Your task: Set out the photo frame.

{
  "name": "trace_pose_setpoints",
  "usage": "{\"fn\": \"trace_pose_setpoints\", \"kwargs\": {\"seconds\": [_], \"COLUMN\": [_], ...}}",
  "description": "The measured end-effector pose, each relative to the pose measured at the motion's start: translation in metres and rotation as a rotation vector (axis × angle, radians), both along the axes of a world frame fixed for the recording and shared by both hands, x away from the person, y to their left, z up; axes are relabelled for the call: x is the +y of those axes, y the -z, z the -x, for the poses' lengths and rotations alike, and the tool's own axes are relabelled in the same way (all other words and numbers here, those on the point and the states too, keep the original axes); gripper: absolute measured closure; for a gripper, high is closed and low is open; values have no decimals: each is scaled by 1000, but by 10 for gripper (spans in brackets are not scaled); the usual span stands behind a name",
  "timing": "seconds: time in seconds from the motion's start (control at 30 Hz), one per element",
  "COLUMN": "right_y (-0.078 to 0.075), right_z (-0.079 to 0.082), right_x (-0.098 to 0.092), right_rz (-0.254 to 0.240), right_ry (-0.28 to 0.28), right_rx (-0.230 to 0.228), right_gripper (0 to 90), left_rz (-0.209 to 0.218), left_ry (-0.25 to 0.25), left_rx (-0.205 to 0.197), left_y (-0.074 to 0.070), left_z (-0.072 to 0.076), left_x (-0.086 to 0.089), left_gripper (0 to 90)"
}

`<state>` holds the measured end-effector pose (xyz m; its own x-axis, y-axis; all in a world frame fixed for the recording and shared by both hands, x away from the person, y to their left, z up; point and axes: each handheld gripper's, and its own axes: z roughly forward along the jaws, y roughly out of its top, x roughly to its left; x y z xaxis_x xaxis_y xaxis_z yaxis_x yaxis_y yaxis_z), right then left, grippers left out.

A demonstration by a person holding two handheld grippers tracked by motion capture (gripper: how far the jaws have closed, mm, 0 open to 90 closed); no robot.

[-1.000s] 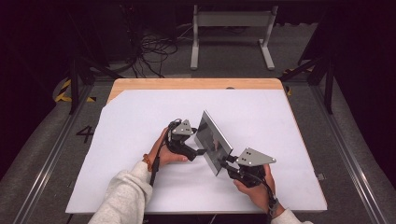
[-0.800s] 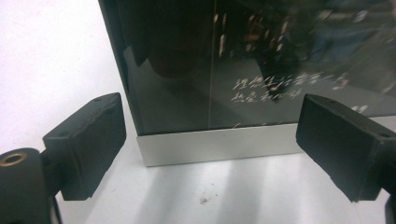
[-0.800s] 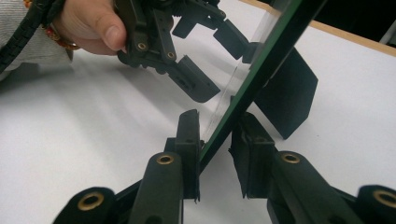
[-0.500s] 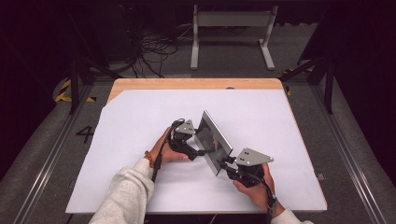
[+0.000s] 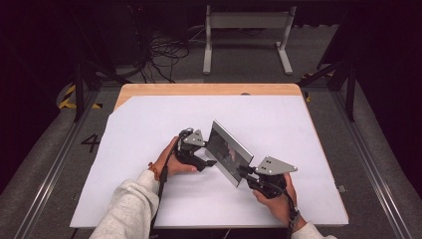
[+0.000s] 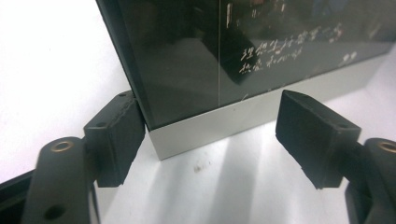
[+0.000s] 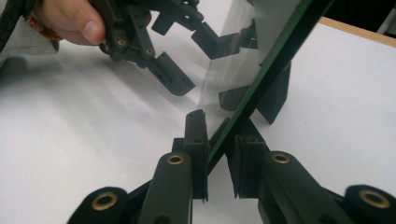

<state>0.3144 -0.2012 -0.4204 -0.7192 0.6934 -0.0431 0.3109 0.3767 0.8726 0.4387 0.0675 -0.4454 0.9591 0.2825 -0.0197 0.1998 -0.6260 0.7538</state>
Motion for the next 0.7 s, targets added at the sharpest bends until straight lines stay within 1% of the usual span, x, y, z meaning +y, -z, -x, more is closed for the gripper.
{"fn": "trace_pose_setpoints", "kwargs": {"seconds": [0.07, 0.1, 0.13, 0.23, 0.33, 0.4, 0.43, 0.5, 0.57, 0.6, 0.67, 0.7], "right_y": [0, 0, 0, 1, 1, 1, 1, 1, 2, 2, 2, 2], "right_z": [-1, -1, -2, -5, -7, -8, -9, -10, -10, -10, -11, -10], "right_x": [-1, -1, -2, -4, -6, -6, -7, -7, -7, -7, -7, -7], "right_rz": [-5, -9, -19, -36, -40, -46, -50, -55, -57, -58, -57, -57], "right_ry": [4, 10, 9, 11, 13, 14, 15, 16, 17, 17, 20, 24], "right_rx": [3, 3, 8, 17, 22, 26, 28, 28, 28, 27, 26, 25], "right_gripper": [792, 793, 795, 790, 781, 775, 771, 764, 760, 755, 747, 745], "left_rz": [-10, -15, -17, -26, -43, -57, -61, -59, -56, -61, -68, -60], "left_ry": [-3, -4, -5, -9, -15, -28, -25, -23, -23, -22, -38, -40], "left_rx": [-13, -13, -21, -21, -23, -31, -40, -41, -30, -37, -50, -54], "left_y": [-1, -1, -1, -2, -3, -4, -4, -4, -4, -5, -5, -6], "left_z": [3, 5, 6, 11, 17, 22, 23, 24, 27, 28, 30, 30], "left_x": [2, 3, 4, 8, 10, 13, 14, 16, 19, 20, 20, 20], "left_gripper": [291, 300, 302, 309, 311, 340, 361, 390, 393, 401, 433, 436]}}
